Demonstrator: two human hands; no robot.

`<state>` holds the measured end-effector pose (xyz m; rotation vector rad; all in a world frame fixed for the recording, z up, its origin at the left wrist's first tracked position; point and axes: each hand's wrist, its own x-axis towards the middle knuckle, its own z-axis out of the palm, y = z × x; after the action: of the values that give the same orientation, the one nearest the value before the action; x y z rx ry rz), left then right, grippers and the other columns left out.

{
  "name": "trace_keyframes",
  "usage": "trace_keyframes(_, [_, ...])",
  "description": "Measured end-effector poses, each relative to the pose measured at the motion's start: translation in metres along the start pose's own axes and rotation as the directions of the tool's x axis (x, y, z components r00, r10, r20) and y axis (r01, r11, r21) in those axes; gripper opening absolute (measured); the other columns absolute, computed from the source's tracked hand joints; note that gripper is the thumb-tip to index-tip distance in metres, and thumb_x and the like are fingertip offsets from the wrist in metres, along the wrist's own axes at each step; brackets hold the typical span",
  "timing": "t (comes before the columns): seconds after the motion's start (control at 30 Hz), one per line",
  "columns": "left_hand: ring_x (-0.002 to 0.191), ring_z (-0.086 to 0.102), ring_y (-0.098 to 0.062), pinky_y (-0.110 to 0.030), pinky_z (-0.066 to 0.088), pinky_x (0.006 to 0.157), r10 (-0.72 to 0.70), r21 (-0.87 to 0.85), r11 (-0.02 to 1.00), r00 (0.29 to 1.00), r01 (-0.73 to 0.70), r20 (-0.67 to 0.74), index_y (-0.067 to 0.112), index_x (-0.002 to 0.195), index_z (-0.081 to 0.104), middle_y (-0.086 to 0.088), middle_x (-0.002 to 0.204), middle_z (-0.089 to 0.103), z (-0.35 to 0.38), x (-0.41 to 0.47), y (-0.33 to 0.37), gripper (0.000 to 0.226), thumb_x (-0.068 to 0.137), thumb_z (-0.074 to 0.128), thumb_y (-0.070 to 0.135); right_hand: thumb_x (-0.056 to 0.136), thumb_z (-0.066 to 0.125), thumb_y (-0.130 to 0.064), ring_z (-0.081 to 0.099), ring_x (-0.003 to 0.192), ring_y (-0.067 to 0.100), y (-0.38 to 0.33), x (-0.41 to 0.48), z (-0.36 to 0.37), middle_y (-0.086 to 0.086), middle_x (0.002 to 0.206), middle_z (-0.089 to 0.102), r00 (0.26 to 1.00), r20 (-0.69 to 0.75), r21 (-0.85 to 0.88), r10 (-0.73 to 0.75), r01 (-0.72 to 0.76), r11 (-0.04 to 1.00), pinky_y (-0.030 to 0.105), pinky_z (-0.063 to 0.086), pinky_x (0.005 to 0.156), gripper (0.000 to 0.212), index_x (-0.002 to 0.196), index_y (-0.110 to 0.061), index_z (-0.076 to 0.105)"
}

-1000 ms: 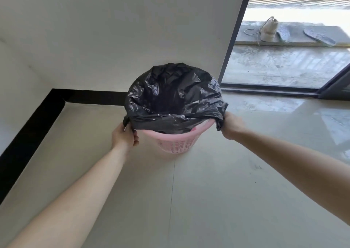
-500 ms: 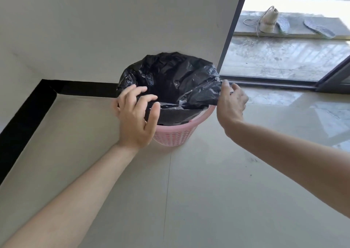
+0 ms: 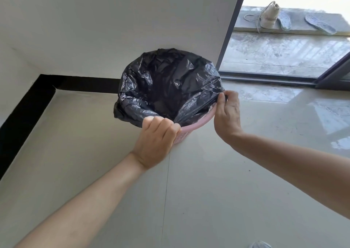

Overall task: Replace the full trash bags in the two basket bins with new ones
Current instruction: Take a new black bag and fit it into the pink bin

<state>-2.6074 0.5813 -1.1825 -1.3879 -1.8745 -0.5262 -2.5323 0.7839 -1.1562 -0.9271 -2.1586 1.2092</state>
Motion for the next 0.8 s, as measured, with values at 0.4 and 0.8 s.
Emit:
trace_keyframes(0.4, [0.07,0.054,-0.028,-0.04,0.039,0.065,0.034,-0.022,0.999,0.996,-0.032,0.087,0.014,0.096,0.065,-0.003,0.078,0.056,0.0,-0.001,-0.006,0.011,0.087,0.061,0.008,0.102,0.042,-0.032,0.061,0.108,0.022,0.036,-0.01,0.033,0.003,0.119,0.062,0.919,0.291,-0.085,0.266,-0.252,0.964,0.04,0.047,0.097,0.021,0.12,-0.023,0.05])
trace_keyframes(0.8, [0.116,0.05,-0.03,-0.043,0.038,0.091,-0.654,0.015,0.756,0.753,0.655,0.08,0.012,0.117,0.062,-0.01,0.124,0.055,-0.023,0.07,-0.059,0.035,0.084,0.061,0.023,0.075,0.027,0.009,0.043,0.113,0.017,-0.039,0.063,-0.008,0.005,0.138,0.029,0.946,-0.162,0.209,0.282,-0.246,0.946,0.029,0.04,0.101,0.063,0.125,-0.022,0.048])
